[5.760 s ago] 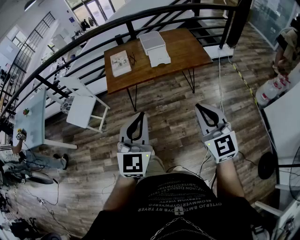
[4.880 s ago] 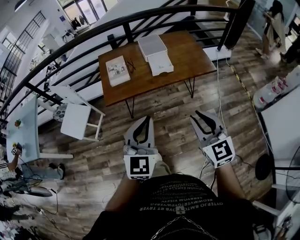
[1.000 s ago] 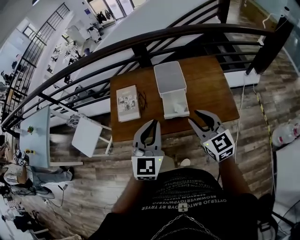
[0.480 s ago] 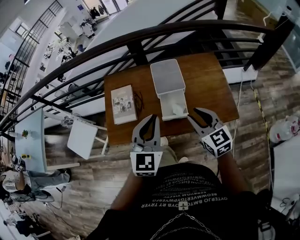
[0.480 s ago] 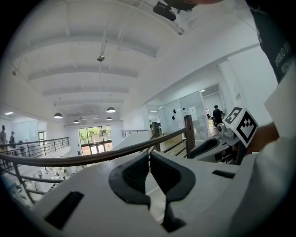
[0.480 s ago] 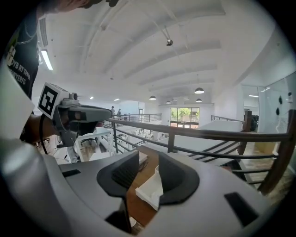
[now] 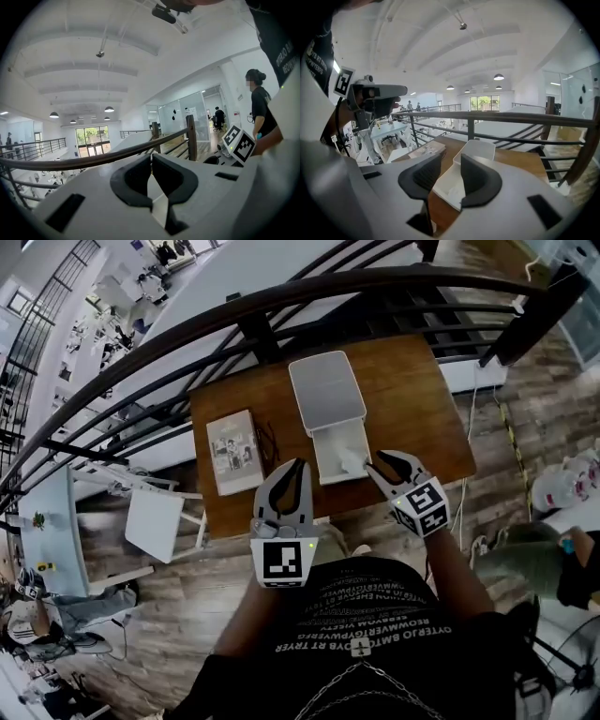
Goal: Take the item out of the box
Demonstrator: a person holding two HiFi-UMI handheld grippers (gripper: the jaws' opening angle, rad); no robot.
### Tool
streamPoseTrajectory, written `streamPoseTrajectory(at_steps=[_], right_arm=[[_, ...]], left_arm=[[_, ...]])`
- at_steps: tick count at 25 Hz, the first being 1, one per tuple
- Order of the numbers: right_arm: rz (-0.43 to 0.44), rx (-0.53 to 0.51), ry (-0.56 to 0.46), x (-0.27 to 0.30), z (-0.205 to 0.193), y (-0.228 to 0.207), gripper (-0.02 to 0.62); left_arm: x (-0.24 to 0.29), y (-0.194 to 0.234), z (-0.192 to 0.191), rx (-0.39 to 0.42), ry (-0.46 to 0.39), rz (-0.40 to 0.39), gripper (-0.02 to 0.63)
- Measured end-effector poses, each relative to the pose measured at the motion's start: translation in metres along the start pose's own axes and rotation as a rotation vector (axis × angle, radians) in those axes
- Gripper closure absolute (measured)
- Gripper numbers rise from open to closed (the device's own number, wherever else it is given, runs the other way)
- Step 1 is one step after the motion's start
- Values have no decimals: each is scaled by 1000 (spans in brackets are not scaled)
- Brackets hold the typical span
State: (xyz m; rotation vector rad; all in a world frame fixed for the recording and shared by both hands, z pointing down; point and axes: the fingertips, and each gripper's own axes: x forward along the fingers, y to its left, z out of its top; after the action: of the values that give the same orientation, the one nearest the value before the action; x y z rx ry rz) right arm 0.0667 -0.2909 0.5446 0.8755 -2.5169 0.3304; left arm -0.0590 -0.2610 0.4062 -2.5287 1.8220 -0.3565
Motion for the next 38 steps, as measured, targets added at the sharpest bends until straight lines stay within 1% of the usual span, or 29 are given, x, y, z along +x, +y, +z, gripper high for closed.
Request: streamPoseTrajectory(at_steps=[4, 14, 19, 24, 27, 32, 33, 35, 38], right_arm=[[9, 34, 41, 31, -16, -13, 465], [31, 68, 214, 98, -79, -33, 463], [36, 84, 311, 128, -112, -37, 460], [36, 111, 393, 152, -139, -44, 457], [36, 120, 440, 163, -150, -48, 454], [24, 134, 499, 172, -160, -53, 449], [25, 130, 504, 175, -161, -53, 460], [30, 115, 520, 181, -164, -51, 462], [29, 76, 568, 188, -170, -49, 459]], left_arm=[[19, 15, -10, -10, 24, -12, 600], [53, 45, -29, -19, 70, -50, 600], [69, 62, -31, 10, 50, -75, 600], [81, 72, -39, 20, 66, -112, 600], [92, 78, -42, 22, 67, -131, 600], [103, 83, -45, 27, 92, -164, 600], [104, 85, -47, 29, 95, -168, 600], [106, 87, -53, 30, 96, -173, 600], [107, 88, -60, 9, 103, -173, 600]])
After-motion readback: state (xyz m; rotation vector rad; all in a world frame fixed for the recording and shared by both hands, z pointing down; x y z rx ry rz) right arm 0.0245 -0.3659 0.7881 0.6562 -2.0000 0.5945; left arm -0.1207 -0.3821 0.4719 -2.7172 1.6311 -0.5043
